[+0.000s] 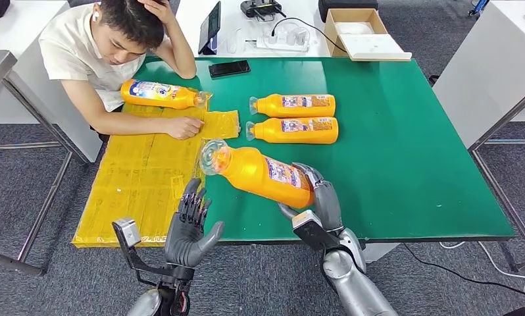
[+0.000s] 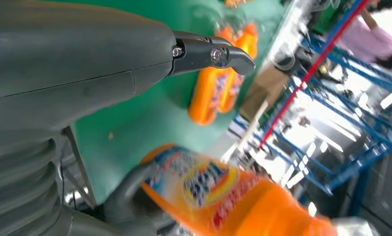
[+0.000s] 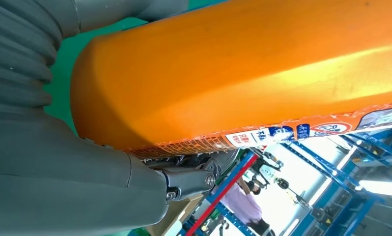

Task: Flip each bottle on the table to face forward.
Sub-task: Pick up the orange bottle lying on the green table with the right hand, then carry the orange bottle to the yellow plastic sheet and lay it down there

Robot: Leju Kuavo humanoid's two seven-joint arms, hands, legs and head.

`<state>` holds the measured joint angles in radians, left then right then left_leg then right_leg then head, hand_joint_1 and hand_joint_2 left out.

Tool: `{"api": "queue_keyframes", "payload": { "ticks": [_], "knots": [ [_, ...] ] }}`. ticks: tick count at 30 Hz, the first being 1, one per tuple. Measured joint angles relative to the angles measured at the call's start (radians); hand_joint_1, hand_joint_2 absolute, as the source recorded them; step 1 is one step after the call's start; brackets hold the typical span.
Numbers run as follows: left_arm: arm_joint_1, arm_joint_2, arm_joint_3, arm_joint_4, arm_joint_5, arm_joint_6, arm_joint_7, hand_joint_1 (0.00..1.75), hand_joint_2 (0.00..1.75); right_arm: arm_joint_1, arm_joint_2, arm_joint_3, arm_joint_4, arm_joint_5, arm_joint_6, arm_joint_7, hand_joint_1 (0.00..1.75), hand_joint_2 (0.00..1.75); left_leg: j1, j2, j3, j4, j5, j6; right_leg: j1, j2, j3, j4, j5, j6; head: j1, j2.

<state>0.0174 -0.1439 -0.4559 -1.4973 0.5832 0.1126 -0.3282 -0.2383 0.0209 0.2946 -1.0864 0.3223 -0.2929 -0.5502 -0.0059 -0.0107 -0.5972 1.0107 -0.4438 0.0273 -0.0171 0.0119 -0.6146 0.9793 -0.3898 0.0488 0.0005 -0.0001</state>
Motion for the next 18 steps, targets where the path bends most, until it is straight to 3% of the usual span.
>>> {"api": "queue_keyframes", "payload": {
  "ticks": [12, 18],
  "knots": [
    [0.002, 0.002, -0.021, -0.032, -0.009, -0.029, -0.015, 0.00, 1.75, -0.001, 0.022, 0.066, 0.014, 0.059, -0.001, 0.006, 1.75, 1.75, 0.000, 0.000, 0.000, 0.000, 0.000, 0.000, 0.000, 0.000, 0.000, 0.000, 0.000, 0.000, 0.000, 0.000],
    [-0.016, 0.007, -0.029, -0.007, -0.099, 0.095, 0.034, 0.00, 1.75, -0.005, 0.043, 0.136, 0.048, 0.189, -0.089, 0.010, 1.75, 1.75, 0.000, 0.000, 0.000, 0.000, 0.000, 0.000, 0.000, 0.000, -0.001, 0.000, 0.000, 0.000, 0.000, 0.000]
  ]
}}
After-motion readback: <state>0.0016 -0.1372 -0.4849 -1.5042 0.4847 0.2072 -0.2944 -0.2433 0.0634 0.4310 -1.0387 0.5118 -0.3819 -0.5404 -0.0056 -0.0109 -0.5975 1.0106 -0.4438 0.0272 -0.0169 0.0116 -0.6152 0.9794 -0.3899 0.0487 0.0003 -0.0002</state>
